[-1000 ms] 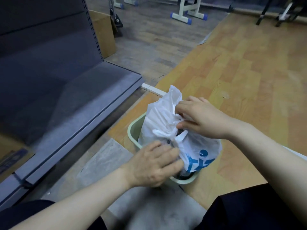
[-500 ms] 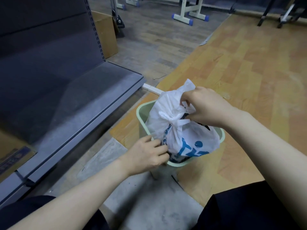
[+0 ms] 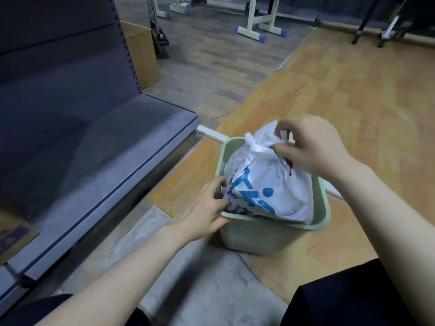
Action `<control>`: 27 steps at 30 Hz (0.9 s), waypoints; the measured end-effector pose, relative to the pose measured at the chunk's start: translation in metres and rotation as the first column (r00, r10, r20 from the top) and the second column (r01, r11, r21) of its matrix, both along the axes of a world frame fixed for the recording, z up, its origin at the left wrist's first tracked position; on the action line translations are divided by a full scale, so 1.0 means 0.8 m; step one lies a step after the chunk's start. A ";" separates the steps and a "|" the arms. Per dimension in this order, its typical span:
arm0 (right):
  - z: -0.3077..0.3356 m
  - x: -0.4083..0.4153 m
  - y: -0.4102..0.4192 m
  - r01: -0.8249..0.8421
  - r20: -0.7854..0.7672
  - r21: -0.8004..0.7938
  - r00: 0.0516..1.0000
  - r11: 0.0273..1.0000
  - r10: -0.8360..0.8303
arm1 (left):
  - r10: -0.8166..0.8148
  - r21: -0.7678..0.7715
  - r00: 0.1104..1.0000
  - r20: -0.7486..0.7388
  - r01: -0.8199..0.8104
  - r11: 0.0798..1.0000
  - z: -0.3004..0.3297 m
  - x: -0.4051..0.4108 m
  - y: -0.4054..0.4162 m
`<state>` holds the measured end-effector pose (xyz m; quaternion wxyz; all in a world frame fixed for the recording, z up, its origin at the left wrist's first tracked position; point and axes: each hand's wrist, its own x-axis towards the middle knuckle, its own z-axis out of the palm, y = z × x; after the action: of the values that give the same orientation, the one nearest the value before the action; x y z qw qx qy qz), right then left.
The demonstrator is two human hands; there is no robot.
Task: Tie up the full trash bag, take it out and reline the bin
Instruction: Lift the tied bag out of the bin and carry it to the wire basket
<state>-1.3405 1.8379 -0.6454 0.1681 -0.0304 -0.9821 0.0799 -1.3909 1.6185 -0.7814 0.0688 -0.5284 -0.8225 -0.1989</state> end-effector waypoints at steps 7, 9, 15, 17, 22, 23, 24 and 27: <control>0.003 -0.015 0.012 0.005 -0.179 0.117 0.984 0.993 0.016 | 0.209 0.178 0.959 0.193 -0.243 0.954 -0.020 -0.010 0.027; 0.000 -0.021 0.023 0.049 -0.192 0.168 0.981 0.985 -0.016 | 0.310 0.145 0.925 0.221 -0.346 0.927 -0.021 -0.015 0.033; 0.030 -0.063 0.047 0.064 -0.203 0.245 0.979 0.968 -0.013 | 0.392 0.104 0.861 0.323 -0.444 0.890 -0.020 -0.031 0.050; 0.056 -0.083 0.050 0.031 -0.168 0.252 0.986 0.967 0.012 | 0.422 0.062 0.835 0.354 -0.471 0.880 -0.012 -0.034 0.055; 0.124 -0.119 0.042 -0.009 0.102 0.156 0.995 0.988 -0.007 | 0.497 -0.200 0.730 0.469 -0.460 0.865 0.027 -0.030 0.063; 0.135 -0.122 0.042 -0.017 0.149 0.131 0.989 0.991 -0.002 | 0.511 -0.250 0.706 0.491 -0.448 0.858 0.040 -0.031 0.063; 0.146 -0.124 0.043 -0.021 0.186 0.102 0.983 0.995 0.002 | 0.523 -0.291 0.686 0.506 -0.435 0.852 0.054 -0.034 0.064; 0.179 -0.129 0.048 -0.024 0.263 0.008 0.965 1.000 0.021 | 0.557 -0.402 0.667 0.495 -0.393 0.827 0.104 -0.041 0.069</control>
<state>-1.4439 1.8762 -0.5019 0.0357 -0.0287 -0.9964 0.0715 -1.4238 1.6739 -0.6979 -0.2120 -0.2081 -0.9295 -0.2185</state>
